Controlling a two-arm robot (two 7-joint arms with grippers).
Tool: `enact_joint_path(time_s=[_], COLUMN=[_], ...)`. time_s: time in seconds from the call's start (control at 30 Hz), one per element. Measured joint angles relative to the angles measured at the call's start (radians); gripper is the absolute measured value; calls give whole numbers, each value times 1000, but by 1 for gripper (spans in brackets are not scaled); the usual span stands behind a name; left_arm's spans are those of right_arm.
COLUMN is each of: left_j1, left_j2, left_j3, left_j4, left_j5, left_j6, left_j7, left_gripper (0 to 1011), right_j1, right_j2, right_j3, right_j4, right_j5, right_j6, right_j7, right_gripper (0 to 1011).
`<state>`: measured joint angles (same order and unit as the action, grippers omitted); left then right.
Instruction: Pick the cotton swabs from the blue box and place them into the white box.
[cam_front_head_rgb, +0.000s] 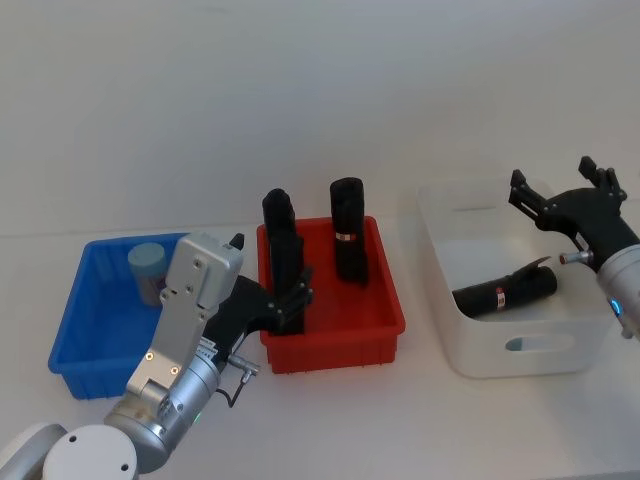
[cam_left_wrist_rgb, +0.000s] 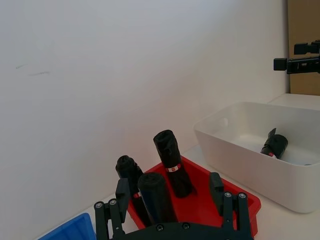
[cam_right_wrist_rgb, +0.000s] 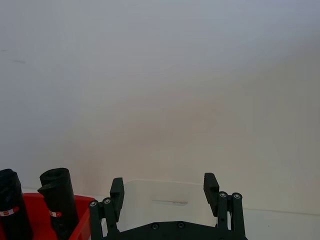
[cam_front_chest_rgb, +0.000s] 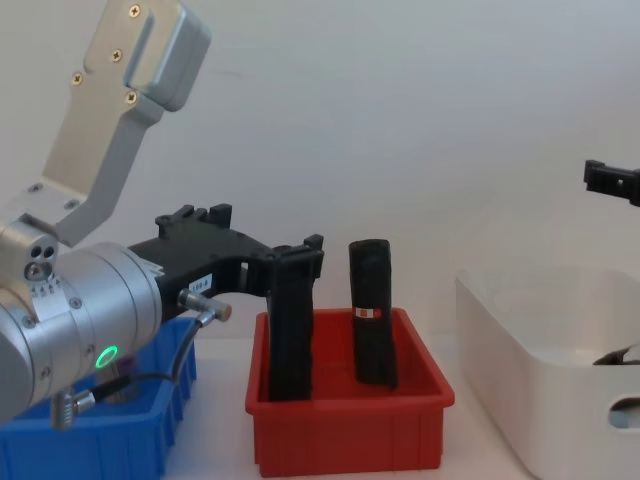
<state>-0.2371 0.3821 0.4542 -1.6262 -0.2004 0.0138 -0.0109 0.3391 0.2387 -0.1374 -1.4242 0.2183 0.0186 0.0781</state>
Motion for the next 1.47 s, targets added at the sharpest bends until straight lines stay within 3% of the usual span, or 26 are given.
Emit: enact_joint_path(time_s=[1.47], left_j1=[0], left_j2=[0], left_j3=[0], left_j4=[0], left_j5=[0], left_j6=[0], left_j7=[0], left_gripper=[1004], right_j1=[-1], right_j2=[1], right_j3=[1], right_j4=[-1], right_j5=[0], right_j6=[0], right_j7=[-1], right_gripper=[1002])
